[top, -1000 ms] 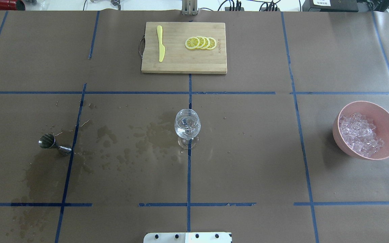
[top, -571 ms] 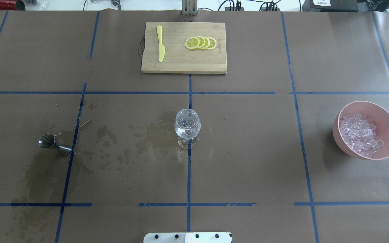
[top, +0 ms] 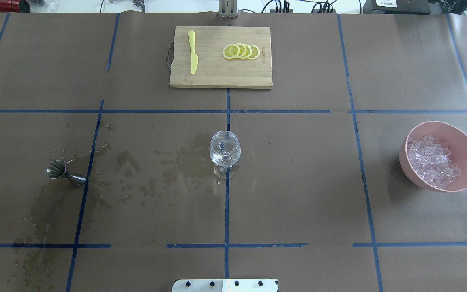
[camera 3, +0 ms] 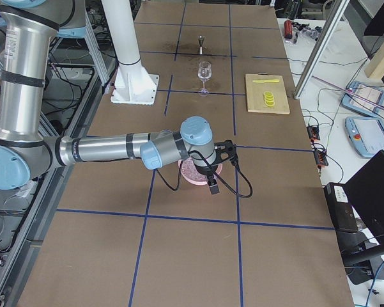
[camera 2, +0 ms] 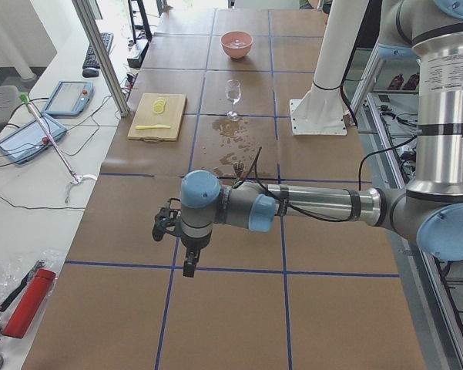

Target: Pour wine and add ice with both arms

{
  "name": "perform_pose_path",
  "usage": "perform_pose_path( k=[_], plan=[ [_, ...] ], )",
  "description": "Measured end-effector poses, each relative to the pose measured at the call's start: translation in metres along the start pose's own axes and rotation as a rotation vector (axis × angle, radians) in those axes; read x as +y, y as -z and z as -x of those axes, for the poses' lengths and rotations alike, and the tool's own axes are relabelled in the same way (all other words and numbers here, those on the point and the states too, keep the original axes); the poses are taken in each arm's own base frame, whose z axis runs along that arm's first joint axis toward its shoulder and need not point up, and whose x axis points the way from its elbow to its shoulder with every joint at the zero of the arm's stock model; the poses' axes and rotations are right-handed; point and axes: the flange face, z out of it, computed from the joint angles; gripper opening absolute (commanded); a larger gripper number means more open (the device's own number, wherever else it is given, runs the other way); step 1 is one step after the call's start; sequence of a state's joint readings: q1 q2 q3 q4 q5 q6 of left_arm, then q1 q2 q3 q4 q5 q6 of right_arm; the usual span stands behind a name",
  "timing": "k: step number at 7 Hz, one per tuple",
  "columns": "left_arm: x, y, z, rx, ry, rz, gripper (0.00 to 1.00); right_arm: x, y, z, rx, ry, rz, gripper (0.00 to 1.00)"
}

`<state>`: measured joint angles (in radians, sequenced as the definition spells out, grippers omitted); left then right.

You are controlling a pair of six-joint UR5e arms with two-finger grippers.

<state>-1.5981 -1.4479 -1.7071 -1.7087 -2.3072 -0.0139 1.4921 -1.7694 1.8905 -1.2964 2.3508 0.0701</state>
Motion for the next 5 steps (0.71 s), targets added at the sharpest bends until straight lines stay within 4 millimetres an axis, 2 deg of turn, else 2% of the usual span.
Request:
perform_pose_path(
  k=[1,2,3,5],
  plan=[
    [0.021,0.0,0.001,0.036,0.02,0.01,1.0,-0.004,0.006,0.01,-0.014,-0.021,-0.013,1.0],
    [0.027,0.001,0.0,0.049,0.022,0.011,1.0,-0.011,0.009,0.031,-0.034,-0.042,-0.017,1.0],
    [0.027,0.003,-0.002,0.054,0.018,0.009,1.0,-0.019,0.004,0.063,-0.051,-0.069,-0.01,1.0],
    [0.025,0.006,-0.006,0.055,0.009,0.0,1.0,-0.029,-0.027,0.128,-0.041,-0.127,-0.045,1.0]
  ],
)
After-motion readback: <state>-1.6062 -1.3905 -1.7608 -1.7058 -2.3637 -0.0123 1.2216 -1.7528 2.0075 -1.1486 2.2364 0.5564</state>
